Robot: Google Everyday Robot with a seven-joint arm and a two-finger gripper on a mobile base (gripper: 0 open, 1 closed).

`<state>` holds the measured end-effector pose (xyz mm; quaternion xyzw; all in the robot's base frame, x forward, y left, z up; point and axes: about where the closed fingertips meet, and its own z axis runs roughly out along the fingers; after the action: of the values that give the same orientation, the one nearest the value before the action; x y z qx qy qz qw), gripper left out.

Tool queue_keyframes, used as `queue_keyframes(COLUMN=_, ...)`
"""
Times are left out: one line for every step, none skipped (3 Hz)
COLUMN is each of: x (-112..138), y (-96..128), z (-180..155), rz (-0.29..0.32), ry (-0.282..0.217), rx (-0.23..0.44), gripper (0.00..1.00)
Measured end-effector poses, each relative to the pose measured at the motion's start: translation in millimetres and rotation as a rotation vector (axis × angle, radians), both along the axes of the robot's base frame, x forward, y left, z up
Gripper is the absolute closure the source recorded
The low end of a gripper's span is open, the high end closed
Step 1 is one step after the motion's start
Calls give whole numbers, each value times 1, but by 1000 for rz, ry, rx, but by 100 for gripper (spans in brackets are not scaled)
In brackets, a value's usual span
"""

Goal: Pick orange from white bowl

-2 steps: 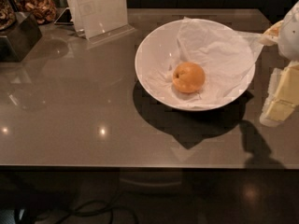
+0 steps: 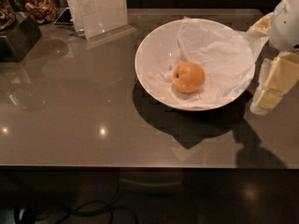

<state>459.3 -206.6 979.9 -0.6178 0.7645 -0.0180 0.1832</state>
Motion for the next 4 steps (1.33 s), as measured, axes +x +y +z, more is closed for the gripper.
queue_keyframes(x=35, y=22, z=-3, rz=83, ry=1, rx=51, gripper=0)
queue_keyframes(x=69, y=52, z=-14, rz=175, ry=22, rx=84, gripper=0)
queue_keyframes(x=71, y=53, z=-13, rz=172, ry=13, rx=86, gripper=0)
queue_keyframes(x=80, y=58, z=-26, rz=174, ry=31, rx=139, gripper=0)
